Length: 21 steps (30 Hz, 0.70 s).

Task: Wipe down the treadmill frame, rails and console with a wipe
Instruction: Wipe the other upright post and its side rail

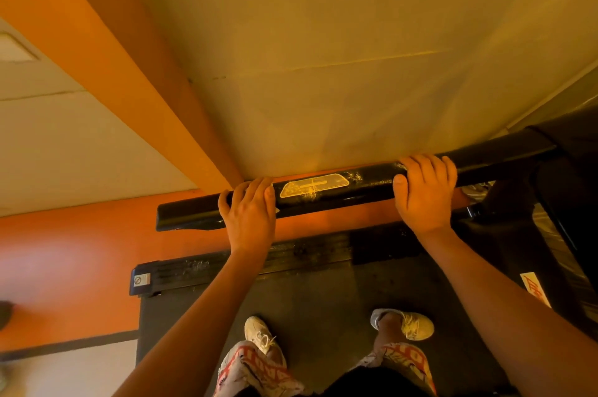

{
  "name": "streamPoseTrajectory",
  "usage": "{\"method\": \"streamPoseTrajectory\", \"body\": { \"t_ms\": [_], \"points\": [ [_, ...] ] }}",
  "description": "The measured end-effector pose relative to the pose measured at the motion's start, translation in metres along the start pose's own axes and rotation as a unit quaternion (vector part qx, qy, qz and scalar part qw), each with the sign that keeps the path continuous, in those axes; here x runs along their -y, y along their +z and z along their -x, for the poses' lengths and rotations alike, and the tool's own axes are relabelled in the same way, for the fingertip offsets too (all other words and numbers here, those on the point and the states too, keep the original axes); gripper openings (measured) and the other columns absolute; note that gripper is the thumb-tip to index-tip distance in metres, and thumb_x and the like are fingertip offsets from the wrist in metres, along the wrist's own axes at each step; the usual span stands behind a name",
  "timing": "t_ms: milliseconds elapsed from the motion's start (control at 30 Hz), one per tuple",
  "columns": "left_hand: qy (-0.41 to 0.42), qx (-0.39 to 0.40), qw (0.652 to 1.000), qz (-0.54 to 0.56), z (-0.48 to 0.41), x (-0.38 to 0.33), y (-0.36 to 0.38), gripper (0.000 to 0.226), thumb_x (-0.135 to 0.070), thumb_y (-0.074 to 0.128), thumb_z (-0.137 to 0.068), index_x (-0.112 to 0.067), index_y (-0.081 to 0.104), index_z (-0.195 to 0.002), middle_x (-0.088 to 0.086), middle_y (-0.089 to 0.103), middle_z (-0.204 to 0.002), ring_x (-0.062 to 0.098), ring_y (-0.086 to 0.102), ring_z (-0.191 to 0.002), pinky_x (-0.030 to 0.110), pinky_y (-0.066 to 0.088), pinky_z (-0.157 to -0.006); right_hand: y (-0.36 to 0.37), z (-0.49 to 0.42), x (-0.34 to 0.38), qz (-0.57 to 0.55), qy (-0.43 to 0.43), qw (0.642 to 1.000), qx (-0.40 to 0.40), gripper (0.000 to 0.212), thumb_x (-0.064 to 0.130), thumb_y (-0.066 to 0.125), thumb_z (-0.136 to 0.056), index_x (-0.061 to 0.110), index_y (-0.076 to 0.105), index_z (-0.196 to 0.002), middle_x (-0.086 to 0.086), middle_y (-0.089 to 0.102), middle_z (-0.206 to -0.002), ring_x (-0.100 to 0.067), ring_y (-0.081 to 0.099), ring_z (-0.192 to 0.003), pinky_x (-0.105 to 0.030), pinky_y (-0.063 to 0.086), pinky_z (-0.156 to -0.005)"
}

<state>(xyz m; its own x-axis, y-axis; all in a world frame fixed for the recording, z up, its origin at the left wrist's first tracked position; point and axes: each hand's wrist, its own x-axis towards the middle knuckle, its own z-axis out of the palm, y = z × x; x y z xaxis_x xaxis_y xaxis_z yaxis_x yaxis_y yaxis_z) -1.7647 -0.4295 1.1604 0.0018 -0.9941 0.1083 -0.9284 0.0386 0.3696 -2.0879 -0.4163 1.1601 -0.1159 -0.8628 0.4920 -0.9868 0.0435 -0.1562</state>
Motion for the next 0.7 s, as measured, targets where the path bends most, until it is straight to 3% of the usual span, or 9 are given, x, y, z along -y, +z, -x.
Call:
{"method": "streamPoseTrajectory", "body": {
  "t_ms": [233, 367, 467, 567, 633, 700],
  "points": [
    [0.021, 0.032, 0.999, -0.026, -0.003, 0.008, -0.007, 0.049, -0.036, 0.018, -0.109, -0.025, 0.061, -0.131, 0.000, 0.067, -0.127, 0.024, 0.054, -0.127, 0.054, 0.030, -0.112, -0.001, 0.000, -0.003, -0.005, -0.006, 1.000, 0.007, 0.044, 0.032, 0.035, -0.104, 0.003, 0.067, -0.116, -0.017, 0.066, -0.117, -0.035, 0.056, -0.114, -0.052, 0.031, -0.111],
    [-0.023, 0.036, 0.999, -0.005, -0.002, -0.015, -0.005, 0.056, -0.042, 0.013, -0.108, -0.027, 0.063, -0.130, -0.002, 0.065, -0.131, 0.024, 0.050, -0.132, 0.061, 0.019, -0.117, 0.000, 0.000, -0.005, -0.003, -0.007, 1.000, 0.015, 0.046, 0.033, 0.033, -0.104, 0.004, 0.066, -0.116, -0.017, 0.066, -0.117, -0.035, 0.056, -0.115, -0.051, 0.030, -0.112],
    [0.015, 0.077, 0.997, -0.019, -0.006, -0.018, -0.008, 0.058, -0.044, 0.011, -0.107, -0.028, 0.059, -0.134, -0.002, 0.062, -0.135, 0.023, 0.049, -0.135, 0.061, 0.016, -0.118, -0.001, 0.000, -0.007, -0.003, -0.020, 1.000, 0.022, 0.045, 0.033, 0.034, -0.104, 0.004, 0.066, -0.117, -0.017, 0.066, -0.119, -0.034, 0.055, -0.116, -0.051, 0.029, -0.112],
    [0.054, 0.093, 0.992, -0.066, -0.007, 0.006, -0.017, 0.042, -0.035, 0.028, -0.108, -0.024, 0.057, -0.136, 0.002, 0.063, -0.137, 0.027, 0.051, -0.136, 0.060, 0.019, -0.118, -0.003, -0.001, -0.003, -0.004, -0.009, 1.000, 0.023, 0.044, 0.032, 0.036, -0.103, 0.004, 0.066, -0.118, -0.017, 0.066, -0.119, -0.034, 0.055, -0.116, -0.051, 0.028, -0.114],
    [0.012, 0.082, 0.995, -0.055, -0.006, 0.023, -0.021, 0.037, -0.031, 0.032, -0.108, -0.022, 0.061, -0.129, 0.003, 0.065, -0.133, 0.027, 0.051, -0.135, 0.063, 0.020, -0.118, -0.003, 0.000, 0.000, 0.000, 0.000, 1.000, 0.021, 0.043, 0.031, 0.036, -0.103, 0.004, 0.066, -0.118, -0.017, 0.066, -0.119, -0.034, 0.055, -0.116, -0.051, 0.028, -0.114],
    [-0.041, 0.064, 0.997, -0.031, -0.005, 0.020, -0.019, 0.045, -0.035, 0.021, -0.110, -0.024, 0.063, -0.124, 0.001, 0.065, -0.130, 0.025, 0.050, -0.135, 0.063, 0.017, -0.119, -0.002, 0.000, 0.001, 0.003, 0.004, 1.000, 0.018, 0.043, 0.031, 0.036, -0.103, 0.004, 0.066, -0.118, -0.017, 0.066, -0.119, -0.034, 0.056, -0.116, -0.051, 0.028, -0.115]
  ]
}}
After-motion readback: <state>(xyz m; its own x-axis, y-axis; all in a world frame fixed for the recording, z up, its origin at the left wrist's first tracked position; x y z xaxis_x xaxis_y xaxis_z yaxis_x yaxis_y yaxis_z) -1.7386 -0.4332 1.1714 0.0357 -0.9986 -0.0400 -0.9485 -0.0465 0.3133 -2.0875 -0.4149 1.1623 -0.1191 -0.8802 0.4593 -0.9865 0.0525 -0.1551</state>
